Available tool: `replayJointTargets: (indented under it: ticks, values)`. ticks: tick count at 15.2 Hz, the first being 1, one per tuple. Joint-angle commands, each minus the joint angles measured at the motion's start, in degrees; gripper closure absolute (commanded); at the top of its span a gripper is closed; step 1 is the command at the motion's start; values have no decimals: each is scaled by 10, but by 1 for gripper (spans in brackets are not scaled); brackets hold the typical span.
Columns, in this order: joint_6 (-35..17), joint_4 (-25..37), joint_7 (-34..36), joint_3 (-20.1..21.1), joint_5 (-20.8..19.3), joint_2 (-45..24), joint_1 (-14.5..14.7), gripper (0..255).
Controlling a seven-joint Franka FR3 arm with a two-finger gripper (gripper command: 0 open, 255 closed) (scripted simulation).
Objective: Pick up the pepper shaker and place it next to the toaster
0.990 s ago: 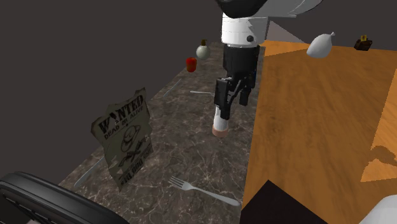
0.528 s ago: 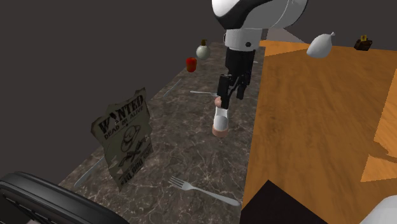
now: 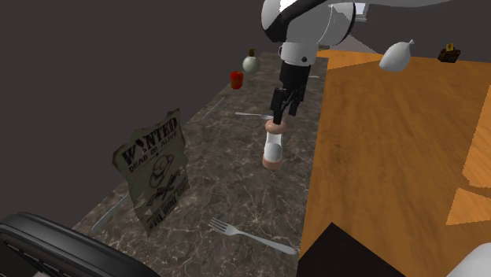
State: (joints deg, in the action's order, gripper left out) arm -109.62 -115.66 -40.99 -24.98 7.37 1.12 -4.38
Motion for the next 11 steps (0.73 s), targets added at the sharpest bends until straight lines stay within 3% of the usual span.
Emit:
replayJointTargets:
  ticks: [1, 3, 11]
  values:
    - [-5, 38, -32, -9, 31, -49, -7, 0]
    - [-3, 68, -53, -12, 52, -83, -16, 0]
    - [-58, 27, -61, -6, 64, -98, -14, 0]
